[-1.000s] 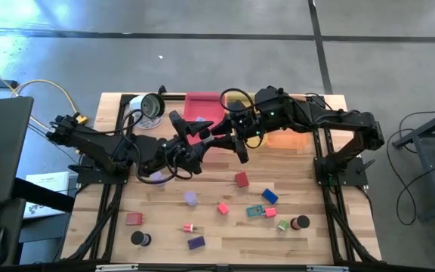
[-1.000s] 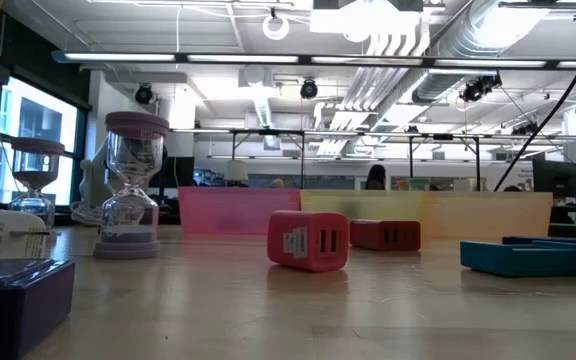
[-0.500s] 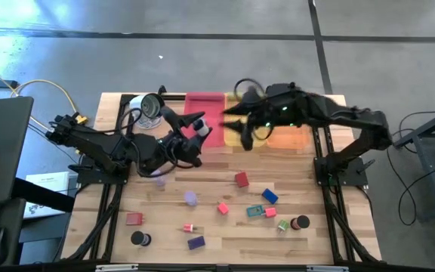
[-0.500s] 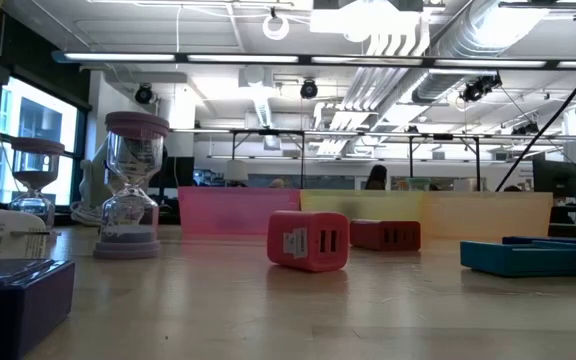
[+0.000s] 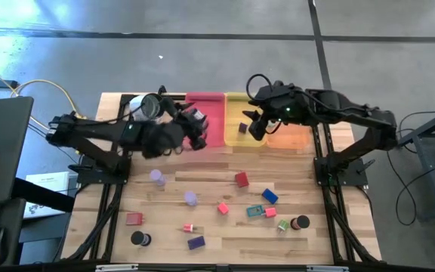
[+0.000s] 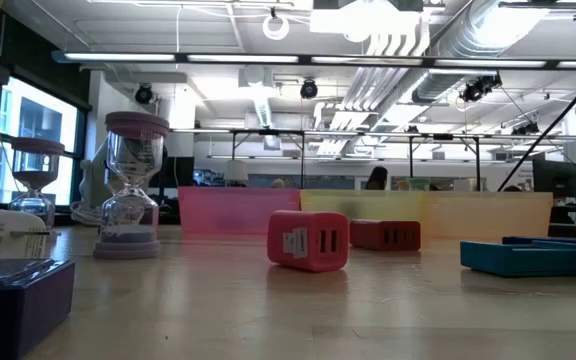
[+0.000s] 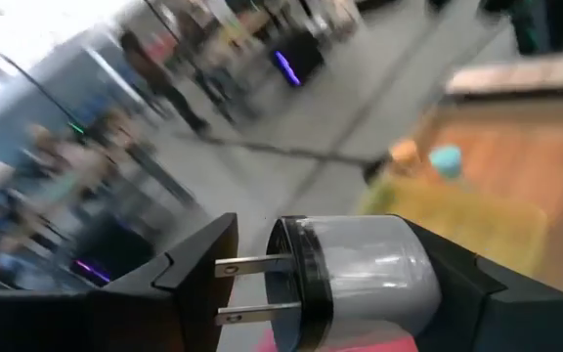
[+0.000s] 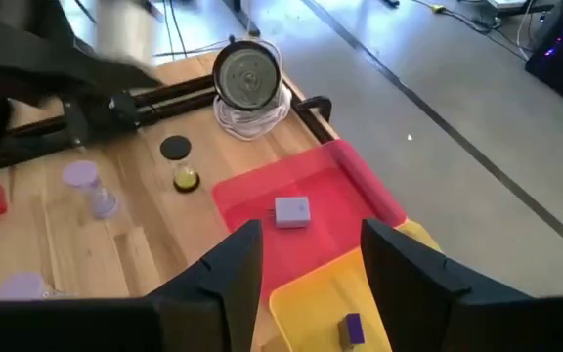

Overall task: Pick & Place Office items
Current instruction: Put the white black charger adapter into the red bin

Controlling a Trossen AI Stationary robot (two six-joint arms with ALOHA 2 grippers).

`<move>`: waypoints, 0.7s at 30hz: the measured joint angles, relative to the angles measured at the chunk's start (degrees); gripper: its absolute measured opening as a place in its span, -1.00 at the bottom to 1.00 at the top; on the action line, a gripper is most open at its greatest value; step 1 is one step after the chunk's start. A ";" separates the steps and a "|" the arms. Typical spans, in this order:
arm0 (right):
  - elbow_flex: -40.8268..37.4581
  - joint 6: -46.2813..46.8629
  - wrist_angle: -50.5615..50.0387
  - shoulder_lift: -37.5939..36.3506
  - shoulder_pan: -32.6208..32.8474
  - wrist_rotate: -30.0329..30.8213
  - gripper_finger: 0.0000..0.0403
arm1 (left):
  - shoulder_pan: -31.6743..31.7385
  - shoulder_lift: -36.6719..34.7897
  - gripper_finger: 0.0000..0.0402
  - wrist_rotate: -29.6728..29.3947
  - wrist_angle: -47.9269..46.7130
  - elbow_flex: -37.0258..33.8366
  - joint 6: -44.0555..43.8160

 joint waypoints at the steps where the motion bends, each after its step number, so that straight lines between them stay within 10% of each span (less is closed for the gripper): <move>1: 0.00 0.00 -0.04 0.04 0.03 -0.35 -0.20 | 2.27 0.00 0.16 4.69 -3.23 0.00 -2.79; 7: -0.03 0.79 -0.55 1.19 0.04 -0.78 -0.20 | 18.13 1.75 0.16 32.91 -14.04 -0.04 -12.91; 21: 0.00 2.96 -1.35 2.49 -0.47 -0.40 -0.20 | 43.71 21.50 0.16 49.73 -13.63 -0.04 -22.96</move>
